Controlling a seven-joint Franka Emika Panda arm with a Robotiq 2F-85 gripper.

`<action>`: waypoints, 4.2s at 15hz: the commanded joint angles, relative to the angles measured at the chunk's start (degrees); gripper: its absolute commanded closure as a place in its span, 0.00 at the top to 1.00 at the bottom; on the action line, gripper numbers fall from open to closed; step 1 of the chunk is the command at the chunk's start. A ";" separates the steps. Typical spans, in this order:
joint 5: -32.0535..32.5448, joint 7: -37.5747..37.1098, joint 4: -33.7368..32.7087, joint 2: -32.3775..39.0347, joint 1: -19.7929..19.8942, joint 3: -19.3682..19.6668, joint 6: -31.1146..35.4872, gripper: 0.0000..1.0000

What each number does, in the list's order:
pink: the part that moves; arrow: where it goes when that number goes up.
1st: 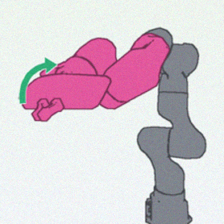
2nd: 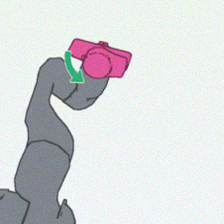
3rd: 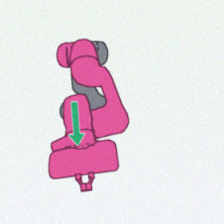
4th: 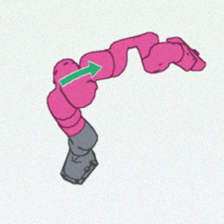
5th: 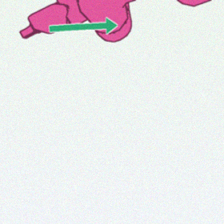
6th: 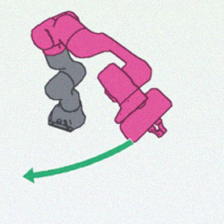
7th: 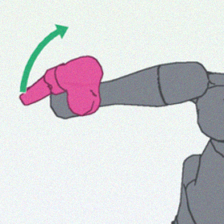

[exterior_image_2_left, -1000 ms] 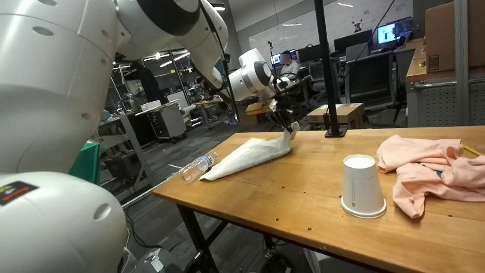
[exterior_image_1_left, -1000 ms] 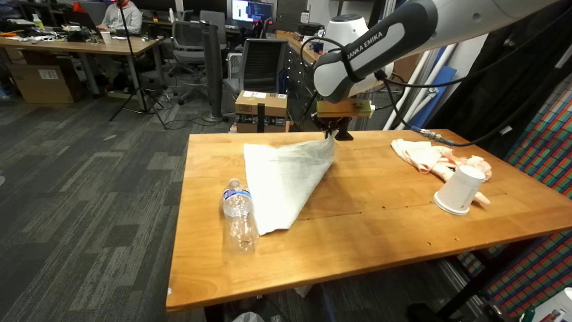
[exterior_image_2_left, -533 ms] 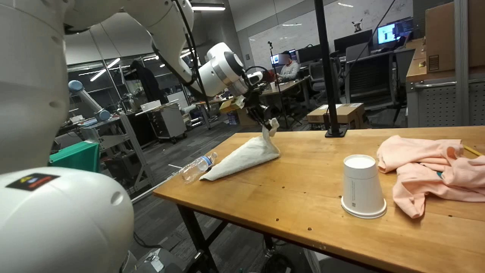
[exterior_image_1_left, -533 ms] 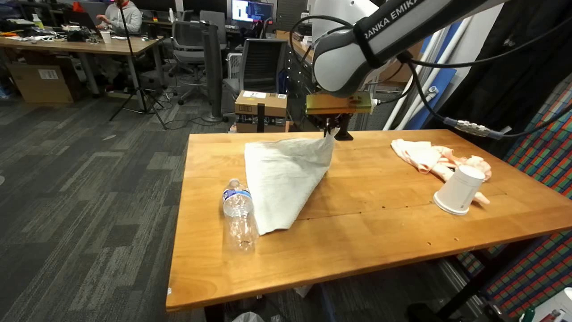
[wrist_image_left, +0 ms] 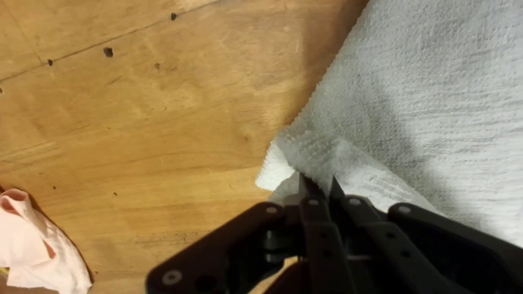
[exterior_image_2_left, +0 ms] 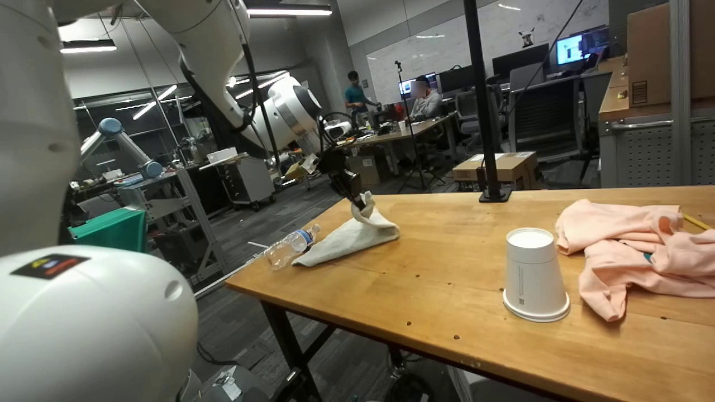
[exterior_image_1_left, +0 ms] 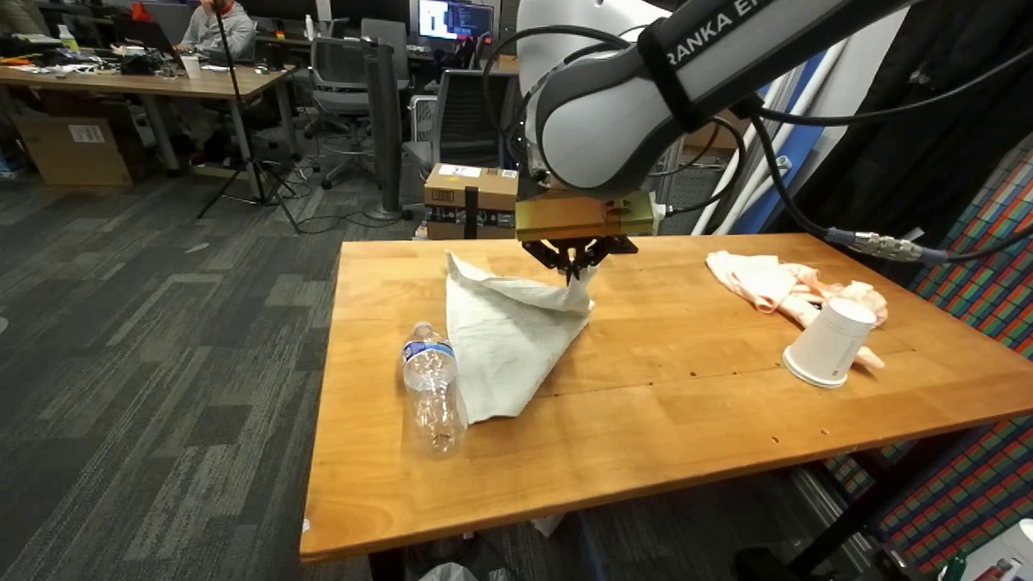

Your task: Fold the white cloth and move it to the left

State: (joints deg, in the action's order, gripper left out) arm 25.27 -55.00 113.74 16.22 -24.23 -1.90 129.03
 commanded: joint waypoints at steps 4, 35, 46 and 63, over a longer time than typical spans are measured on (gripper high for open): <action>7.37 -2.75 -5.05 -1.71 -2.42 -5.78 -14.19 0.05; 1.05 15.92 -18.96 2.01 -4.15 -17.01 -26.62 0.05; -16.75 19.85 -9.20 -4.23 3.48 -12.17 -17.09 0.05; -26.09 24.77 -1.05 -1.71 8.25 -7.85 -8.76 0.05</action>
State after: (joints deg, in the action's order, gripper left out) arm 2.50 -31.10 111.49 14.98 -17.19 -10.25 121.80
